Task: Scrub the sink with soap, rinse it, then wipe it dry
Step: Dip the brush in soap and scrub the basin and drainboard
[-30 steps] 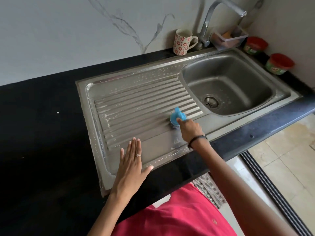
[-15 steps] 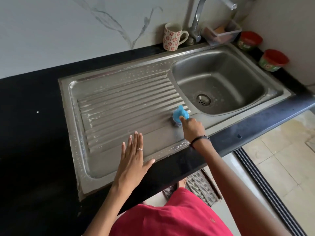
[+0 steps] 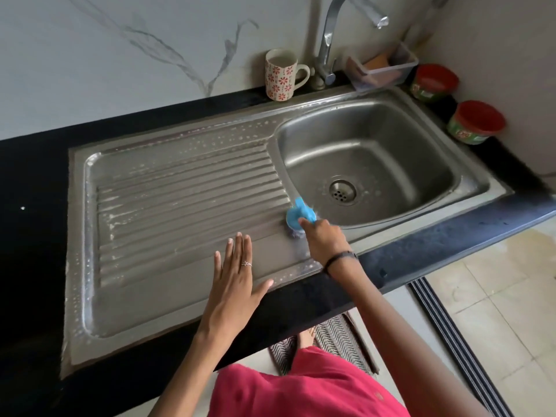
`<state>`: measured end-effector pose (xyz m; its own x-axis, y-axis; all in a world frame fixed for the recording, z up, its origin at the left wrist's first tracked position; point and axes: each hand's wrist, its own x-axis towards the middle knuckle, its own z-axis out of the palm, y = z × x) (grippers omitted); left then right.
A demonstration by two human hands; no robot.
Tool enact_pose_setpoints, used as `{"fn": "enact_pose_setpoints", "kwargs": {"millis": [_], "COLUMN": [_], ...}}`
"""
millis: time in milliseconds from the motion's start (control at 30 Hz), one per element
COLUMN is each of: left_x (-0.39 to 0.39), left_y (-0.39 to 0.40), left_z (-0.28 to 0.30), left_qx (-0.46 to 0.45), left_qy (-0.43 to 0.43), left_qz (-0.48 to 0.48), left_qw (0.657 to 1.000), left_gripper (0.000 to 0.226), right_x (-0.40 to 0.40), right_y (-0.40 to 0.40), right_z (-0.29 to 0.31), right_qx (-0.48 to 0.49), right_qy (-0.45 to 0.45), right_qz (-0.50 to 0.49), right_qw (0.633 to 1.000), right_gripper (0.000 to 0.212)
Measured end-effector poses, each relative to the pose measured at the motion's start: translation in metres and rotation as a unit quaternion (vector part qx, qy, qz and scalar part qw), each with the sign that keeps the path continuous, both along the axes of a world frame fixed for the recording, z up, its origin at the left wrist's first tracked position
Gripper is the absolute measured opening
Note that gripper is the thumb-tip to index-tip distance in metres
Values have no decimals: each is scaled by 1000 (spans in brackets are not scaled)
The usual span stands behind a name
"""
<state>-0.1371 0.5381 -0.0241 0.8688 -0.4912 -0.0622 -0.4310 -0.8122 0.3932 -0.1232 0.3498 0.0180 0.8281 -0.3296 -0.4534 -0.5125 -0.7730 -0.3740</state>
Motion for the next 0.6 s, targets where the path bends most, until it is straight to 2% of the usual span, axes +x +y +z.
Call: {"fn": "enact_pose_setpoints", "kwargs": {"millis": [100,200,300,400,500,600], "left_x": [0,1,-2,-6,-6,-1], "left_y": [-19,-35,-47,-52,-53,-55], "left_z": [-5,1,5,11,9,1], "left_qx": [25,11,-20,29,37,73], "left_qy": [-1,-25,2,16,37,19], "left_qz": [15,40,53,51,56,24], "left_qw": [1000,999,998,998,997,997], "left_gripper": [90,92,92,86,86,84], "right_x": [24,5,-31,-44,-12,35], "right_y": [-23,-41,-60,-66,-58,-47], "right_z": [1,-4,-3,6,11,5], "right_qx": [3,14,55,74,77,96], "right_qy": [-11,-7,-12,1,-4,-24], "right_qz": [55,76,53,23,18,5], "right_qw": [998,997,997,997,997,995], "right_gripper": [40,40,38,37,38,44]}}
